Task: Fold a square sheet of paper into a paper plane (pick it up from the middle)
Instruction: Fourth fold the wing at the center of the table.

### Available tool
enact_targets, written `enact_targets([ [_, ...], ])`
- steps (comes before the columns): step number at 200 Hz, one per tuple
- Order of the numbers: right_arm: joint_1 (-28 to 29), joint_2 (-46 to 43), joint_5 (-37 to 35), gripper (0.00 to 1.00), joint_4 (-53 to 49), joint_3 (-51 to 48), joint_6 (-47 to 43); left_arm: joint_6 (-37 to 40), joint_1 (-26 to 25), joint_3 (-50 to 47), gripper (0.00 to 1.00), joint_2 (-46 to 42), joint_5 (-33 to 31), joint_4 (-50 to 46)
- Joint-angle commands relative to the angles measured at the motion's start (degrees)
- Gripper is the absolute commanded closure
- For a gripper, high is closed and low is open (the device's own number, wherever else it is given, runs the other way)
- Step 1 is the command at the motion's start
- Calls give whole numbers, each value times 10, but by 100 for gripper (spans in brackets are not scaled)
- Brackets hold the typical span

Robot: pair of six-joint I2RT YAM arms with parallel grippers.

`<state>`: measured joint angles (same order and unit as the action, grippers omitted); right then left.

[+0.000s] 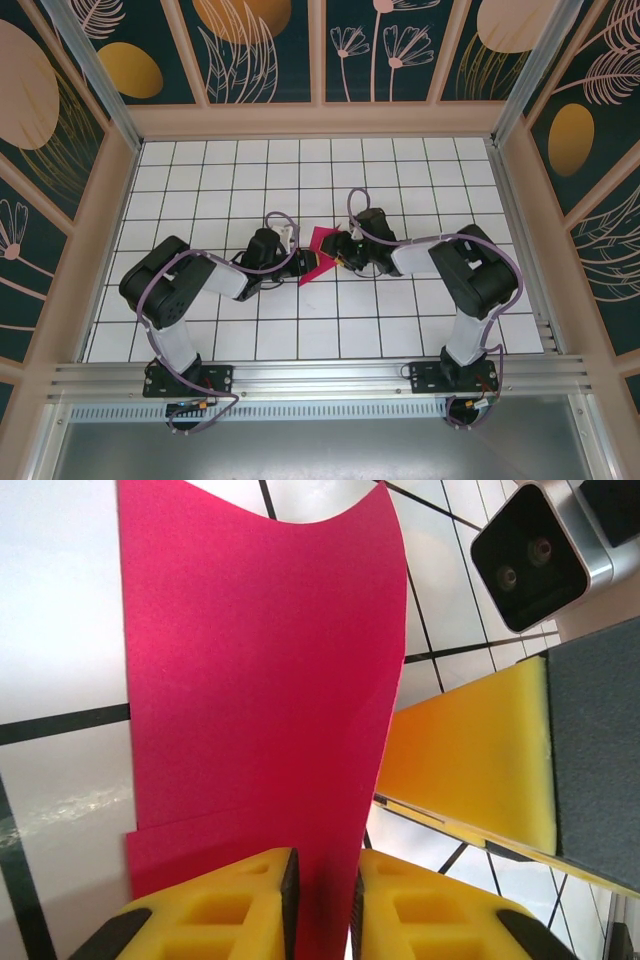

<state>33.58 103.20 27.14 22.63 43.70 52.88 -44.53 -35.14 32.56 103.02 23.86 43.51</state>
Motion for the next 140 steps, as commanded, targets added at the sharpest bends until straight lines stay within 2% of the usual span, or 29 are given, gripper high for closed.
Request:
enact_targets([
  [1,3,21,-22,48,-29,20,-17,0,4,-3,74,9,18,14],
  [36,10,32,-49,45,-91,43,-21,7,9,-1,70,-8,23,-8],
  [86,11,49,-83,44,-159,66,-12,28,24,-6,59,-79,3,-84],
  [118,14,64,-108,44,-212,87,-11,32,31,-19,57,-119,-18,-105],
  [140,16,77,-122,43,-244,107,-11,26,31,-35,60,-128,-11,-69],
])
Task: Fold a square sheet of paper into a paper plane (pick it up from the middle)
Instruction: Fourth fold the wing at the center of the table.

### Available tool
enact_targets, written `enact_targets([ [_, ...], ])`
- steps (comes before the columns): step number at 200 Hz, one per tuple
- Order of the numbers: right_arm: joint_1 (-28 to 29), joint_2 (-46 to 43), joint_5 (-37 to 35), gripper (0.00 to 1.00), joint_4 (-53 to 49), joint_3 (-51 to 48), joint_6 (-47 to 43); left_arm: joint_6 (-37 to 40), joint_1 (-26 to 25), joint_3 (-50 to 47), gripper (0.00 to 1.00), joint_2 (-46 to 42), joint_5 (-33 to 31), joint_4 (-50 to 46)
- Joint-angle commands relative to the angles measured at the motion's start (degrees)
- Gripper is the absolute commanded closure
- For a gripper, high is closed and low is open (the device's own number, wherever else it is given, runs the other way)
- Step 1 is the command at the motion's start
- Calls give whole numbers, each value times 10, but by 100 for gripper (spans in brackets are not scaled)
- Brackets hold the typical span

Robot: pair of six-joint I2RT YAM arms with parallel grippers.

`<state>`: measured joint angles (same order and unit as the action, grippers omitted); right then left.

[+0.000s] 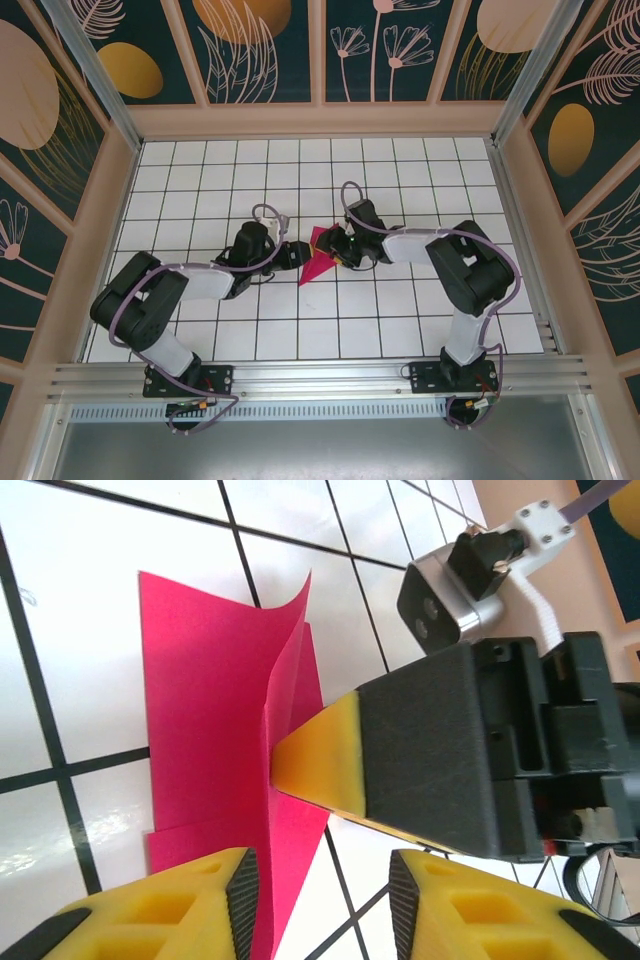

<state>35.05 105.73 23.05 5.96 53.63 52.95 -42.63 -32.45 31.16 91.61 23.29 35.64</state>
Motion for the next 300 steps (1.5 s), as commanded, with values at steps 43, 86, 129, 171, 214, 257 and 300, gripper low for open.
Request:
enact_targets([
  [43,4,75,-95,40,-123,34,-5,-4,4,-23,71,-7,36,48],
  [86,7,77,-100,36,-142,40,-6,-1,3,-3,76,10,67,32],
  [129,9,79,-101,35,-147,45,-9,-9,2,18,82,47,62,33],
  [171,9,81,-100,34,-154,49,-13,-11,3,40,86,86,40,13],
  [214,8,76,-89,36,-144,47,-23,-2,2,47,89,99,18,-16],
  [257,5,67,-76,39,-126,36,-38,2,3,53,90,106,4,-32],
  [300,-2,60,-78,41,-123,28,-44,2,3,57,91,113,-1,-37],
])
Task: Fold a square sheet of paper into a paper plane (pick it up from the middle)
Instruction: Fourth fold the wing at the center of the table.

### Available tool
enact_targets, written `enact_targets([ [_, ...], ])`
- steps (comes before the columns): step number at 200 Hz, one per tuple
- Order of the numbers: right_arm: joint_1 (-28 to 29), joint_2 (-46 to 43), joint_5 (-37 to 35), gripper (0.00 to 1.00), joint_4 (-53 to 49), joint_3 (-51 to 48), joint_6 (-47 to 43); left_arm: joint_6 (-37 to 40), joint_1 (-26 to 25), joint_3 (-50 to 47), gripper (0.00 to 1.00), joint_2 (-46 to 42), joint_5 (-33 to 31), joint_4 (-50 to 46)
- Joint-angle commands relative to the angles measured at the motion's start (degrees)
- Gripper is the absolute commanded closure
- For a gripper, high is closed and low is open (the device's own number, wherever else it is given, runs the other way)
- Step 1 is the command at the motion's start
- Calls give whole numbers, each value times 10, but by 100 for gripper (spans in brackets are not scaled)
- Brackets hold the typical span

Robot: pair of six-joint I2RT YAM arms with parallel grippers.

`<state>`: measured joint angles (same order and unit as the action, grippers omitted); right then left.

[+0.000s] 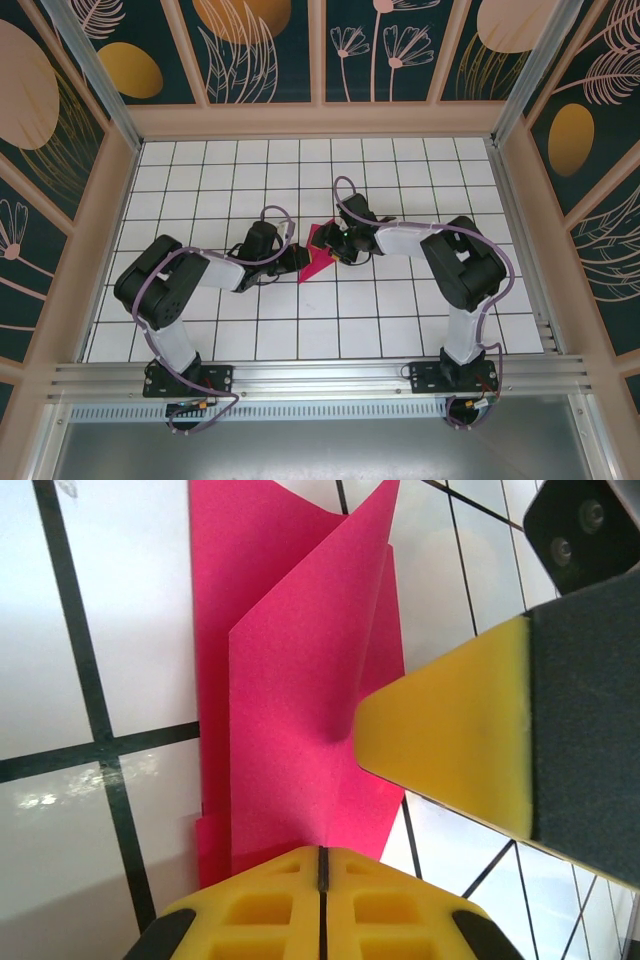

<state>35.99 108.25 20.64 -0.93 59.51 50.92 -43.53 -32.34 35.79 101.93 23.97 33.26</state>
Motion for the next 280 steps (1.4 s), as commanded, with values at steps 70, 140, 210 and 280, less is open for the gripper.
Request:
enact_targets([
  [70,-11,78,-75,45,-125,11,-23,13,2,12,89,13,8,-12],
  [140,-11,116,-99,50,-183,37,-16,0,7,9,80,-18,23,9],
  [210,-11,128,-107,51,-202,47,-1,-20,15,-24,82,-85,-45,45],
  [280,-12,133,-109,55,-207,44,16,-42,15,-20,86,-41,49,104],
])
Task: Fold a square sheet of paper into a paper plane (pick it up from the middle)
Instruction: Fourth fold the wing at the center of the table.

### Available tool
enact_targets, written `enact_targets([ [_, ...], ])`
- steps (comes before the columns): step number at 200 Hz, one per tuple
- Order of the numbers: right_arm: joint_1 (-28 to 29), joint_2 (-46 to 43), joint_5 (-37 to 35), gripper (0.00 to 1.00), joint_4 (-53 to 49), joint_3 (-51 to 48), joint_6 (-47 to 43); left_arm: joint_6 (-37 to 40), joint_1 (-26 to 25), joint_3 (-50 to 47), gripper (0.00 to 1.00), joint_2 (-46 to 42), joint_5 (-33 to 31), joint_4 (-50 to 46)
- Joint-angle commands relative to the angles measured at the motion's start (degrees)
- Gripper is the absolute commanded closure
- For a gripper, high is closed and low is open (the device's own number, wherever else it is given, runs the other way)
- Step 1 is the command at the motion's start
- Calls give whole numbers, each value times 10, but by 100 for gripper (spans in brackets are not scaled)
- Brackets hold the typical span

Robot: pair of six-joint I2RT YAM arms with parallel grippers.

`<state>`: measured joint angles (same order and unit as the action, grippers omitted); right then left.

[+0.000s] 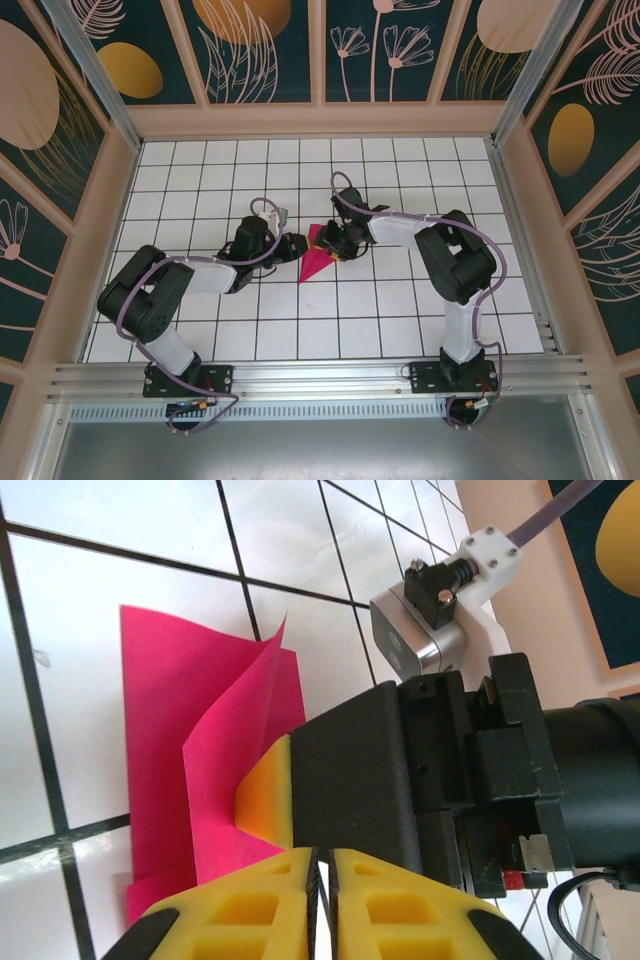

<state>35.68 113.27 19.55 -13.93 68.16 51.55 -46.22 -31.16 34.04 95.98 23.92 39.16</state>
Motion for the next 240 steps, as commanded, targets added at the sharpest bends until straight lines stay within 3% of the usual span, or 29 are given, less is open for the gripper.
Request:
enact_targets([
  [1,-9,82,-98,55,-77,-43,9,-16,3,-2,86,19,51,45],
  [73,-8,86,-94,57,-79,-43,17,-7,2,29,90,81,83,9],
  [139,-11,87,-96,57,-81,-43,17,11,3,46,93,87,10,-64],
  [240,-16,88,-86,56,-71,-41,14,14,3,44,94,91,6,-79],
])
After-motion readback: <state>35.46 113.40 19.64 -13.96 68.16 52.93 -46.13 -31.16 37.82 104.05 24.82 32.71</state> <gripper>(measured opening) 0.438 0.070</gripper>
